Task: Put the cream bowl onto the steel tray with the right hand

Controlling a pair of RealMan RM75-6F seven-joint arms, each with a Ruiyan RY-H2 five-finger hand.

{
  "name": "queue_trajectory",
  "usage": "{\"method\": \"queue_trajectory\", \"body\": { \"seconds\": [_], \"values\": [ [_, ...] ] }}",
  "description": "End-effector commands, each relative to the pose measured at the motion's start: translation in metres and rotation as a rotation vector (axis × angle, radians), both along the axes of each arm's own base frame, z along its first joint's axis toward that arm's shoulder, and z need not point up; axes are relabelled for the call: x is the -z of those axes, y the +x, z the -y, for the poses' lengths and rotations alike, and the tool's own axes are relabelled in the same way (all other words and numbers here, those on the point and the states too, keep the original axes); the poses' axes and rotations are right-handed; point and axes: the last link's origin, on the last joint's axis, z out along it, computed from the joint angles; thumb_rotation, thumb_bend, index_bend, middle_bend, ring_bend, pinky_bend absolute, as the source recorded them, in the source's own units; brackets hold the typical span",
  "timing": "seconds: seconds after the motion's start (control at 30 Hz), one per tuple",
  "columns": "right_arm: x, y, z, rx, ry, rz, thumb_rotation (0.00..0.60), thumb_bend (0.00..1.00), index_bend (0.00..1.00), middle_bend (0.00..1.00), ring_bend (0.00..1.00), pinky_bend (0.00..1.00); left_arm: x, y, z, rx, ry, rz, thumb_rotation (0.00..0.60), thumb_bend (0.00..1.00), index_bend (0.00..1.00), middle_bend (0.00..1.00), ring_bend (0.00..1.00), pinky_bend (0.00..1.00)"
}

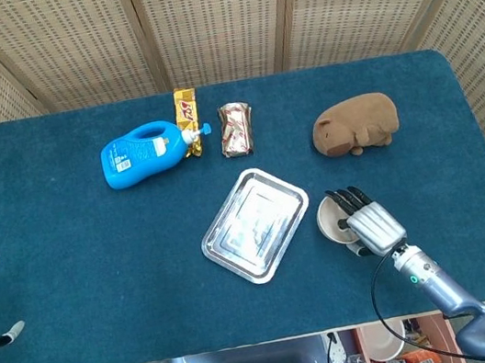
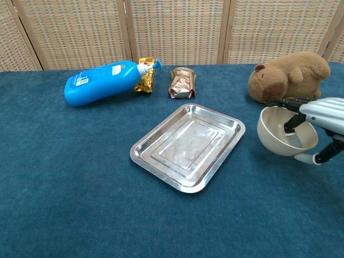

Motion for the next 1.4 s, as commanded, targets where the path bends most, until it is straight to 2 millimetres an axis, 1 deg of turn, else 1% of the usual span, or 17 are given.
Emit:
{"method": "queue_trajectory", "body": {
  "seconds": [0.03,0.13,0.23,0.27,0.3,0.47,0.53,0.67,0.83,0.87,0.9,0.97,1.03,1.1,1.2,1.33,1.4],
  "values": [
    [-0.006,0.020,0.008,-0.060,-0.014,0.018,0.600,0.38,0.68,0.00,0.00,0.00,0.000,-0.001,-0.003,-0.008,-0.001,0.001,0.600,0.00,0.00,0.00,0.00,0.00],
    [-0.008,0.037,0.016,-0.095,-0.011,0.011,0.600,0.38,0.68,0.00,0.00,0.00,0.002,-0.002,-0.005,-0.018,-0.006,0.001,0.600,0.00,0.00,0.00,0.00,0.00],
    [-0.004,0.058,0.026,-0.127,0.012,-0.012,0.600,0.38,0.68,0.00,0.00,0.00,0.003,-0.003,-0.007,-0.027,-0.013,-0.001,0.600,0.00,0.00,0.00,0.00,0.00],
    [0.003,0.072,0.034,-0.150,0.034,-0.035,0.600,0.38,0.68,0.00,0.00,0.00,0.005,-0.003,-0.009,-0.028,-0.018,0.003,0.600,0.00,0.00,0.00,0.00,0.00],
    [0.009,0.079,0.040,-0.154,0.049,-0.051,0.600,0.38,0.68,0.00,0.00,0.00,0.006,-0.001,-0.009,-0.026,-0.022,0.003,0.600,0.00,0.00,0.00,0.00,0.00],
    [0.038,0.110,0.050,-0.183,0.104,-0.103,0.600,0.38,0.68,0.00,0.00,0.00,0.008,0.000,-0.011,-0.027,-0.024,-0.002,0.600,0.00,0.00,0.00,0.00,0.00],
    [0.050,0.120,0.052,-0.189,0.125,-0.118,0.600,0.38,0.68,0.00,0.00,0.00,0.008,-0.002,-0.012,-0.037,-0.025,-0.003,0.600,0.00,0.00,0.00,0.00,0.00],
    [0.067,0.134,0.054,-0.201,0.134,-0.142,0.600,0.38,0.68,0.00,0.00,0.00,0.007,-0.005,-0.014,-0.050,-0.028,0.000,0.600,0.00,0.00,0.00,0.00,0.00],
    [0.078,0.144,0.058,-0.204,0.123,-0.165,0.600,0.38,0.67,0.00,0.00,0.00,0.005,-0.006,-0.015,-0.053,-0.026,0.005,0.600,0.00,0.00,0.00,0.00,0.00],
    [0.079,0.145,0.060,-0.211,0.109,-0.187,0.600,0.38,0.65,0.00,0.00,0.00,0.005,-0.006,-0.015,-0.054,-0.024,0.007,0.600,0.00,0.00,0.00,0.00,0.00],
    [0.080,0.145,0.061,-0.209,0.099,-0.205,0.600,0.38,0.58,0.00,0.00,0.00,0.004,-0.006,-0.015,-0.056,-0.024,0.008,0.600,0.00,0.00,0.00,0.00,0.00],
    [0.082,0.145,0.062,-0.185,0.095,-0.227,0.600,0.37,0.38,0.00,0.00,0.00,0.004,-0.007,-0.015,-0.057,-0.026,0.009,0.600,0.00,0.00,0.00,0.00,0.00],
    [0.081,0.144,0.061,-0.165,0.091,-0.247,0.600,0.36,0.16,0.00,0.00,0.00,0.004,-0.007,-0.015,-0.057,-0.027,0.009,0.600,0.00,0.00,0.00,0.00,0.00],
    [0.079,0.146,0.059,-0.159,0.081,-0.254,0.600,0.36,0.06,0.00,0.00,0.00,0.003,-0.007,-0.015,-0.057,-0.026,0.009,0.600,0.00,0.00,0.00,0.00,0.00],
    [0.071,0.149,0.055,-0.149,0.064,-0.237,0.600,0.36,0.00,0.00,0.00,0.00,0.003,-0.007,-0.015,-0.056,-0.025,0.012,0.600,0.00,0.00,0.00,0.00,0.00],
    [0.051,0.146,0.049,-0.150,0.019,-0.219,0.600,0.38,0.00,0.00,0.00,0.00,0.000,-0.006,-0.015,-0.051,-0.009,0.014,0.600,0.00,0.00,0.00,0.00,0.00],
    [0.033,0.139,0.045,-0.140,-0.022,-0.208,0.600,0.38,0.00,0.00,0.00,0.00,-0.002,-0.006,-0.014,-0.050,-0.003,0.019,0.600,0.00,0.00,0.00,0.00,0.00]
  ]
}}
